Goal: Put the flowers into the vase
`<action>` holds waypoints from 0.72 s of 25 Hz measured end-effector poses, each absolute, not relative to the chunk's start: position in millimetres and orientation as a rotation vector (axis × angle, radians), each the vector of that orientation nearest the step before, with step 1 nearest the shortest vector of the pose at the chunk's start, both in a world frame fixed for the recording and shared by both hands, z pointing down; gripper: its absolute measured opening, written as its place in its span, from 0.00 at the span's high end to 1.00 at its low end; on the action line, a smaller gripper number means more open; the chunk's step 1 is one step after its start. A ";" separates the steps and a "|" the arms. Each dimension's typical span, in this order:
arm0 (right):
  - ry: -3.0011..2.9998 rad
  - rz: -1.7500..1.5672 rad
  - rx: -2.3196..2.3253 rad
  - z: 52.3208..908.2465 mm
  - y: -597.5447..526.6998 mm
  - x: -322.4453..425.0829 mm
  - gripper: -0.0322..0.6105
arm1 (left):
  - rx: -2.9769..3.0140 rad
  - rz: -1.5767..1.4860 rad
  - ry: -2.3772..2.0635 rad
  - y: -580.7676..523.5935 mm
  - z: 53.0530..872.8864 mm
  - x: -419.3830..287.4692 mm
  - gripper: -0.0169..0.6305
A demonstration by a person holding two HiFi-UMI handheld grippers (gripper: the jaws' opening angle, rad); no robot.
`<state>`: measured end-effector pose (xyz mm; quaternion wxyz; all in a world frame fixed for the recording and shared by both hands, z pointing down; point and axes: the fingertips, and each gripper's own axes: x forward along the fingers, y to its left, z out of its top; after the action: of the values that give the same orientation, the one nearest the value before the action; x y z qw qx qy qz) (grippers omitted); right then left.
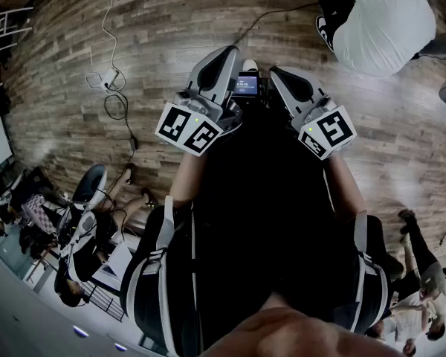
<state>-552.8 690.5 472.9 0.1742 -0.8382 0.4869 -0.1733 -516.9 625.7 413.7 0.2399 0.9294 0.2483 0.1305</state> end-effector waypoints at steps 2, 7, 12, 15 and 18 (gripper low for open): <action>1.467 -0.459 -2.334 459.5 687.5 -566.0 0.92 | 2.538 0.344 0.720 652.8 410.2 -527.3 0.90; 1.520 -0.409 -2.425 457.3 673.8 -586.6 0.92 | 2.533 0.366 0.843 684.4 421.5 -549.3 0.90; 1.476 -0.486 -2.459 444.3 678.9 -598.2 0.92 | 2.530 0.444 0.838 695.0 415.5 -556.6 0.91; 1.473 -0.434 -2.459 439.4 688.1 -593.4 0.92 | 2.522 0.402 0.808 705.1 408.3 -550.8 0.91; 1.404 -0.419 -2.426 447.5 685.3 -587.3 0.92 | 2.525 0.383 0.829 700.0 416.7 -543.5 0.91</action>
<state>-587.3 685.3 447.5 0.1531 -0.8459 0.4895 -0.1461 -543.5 700.0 416.7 0.2261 0.9161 0.3007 0.1388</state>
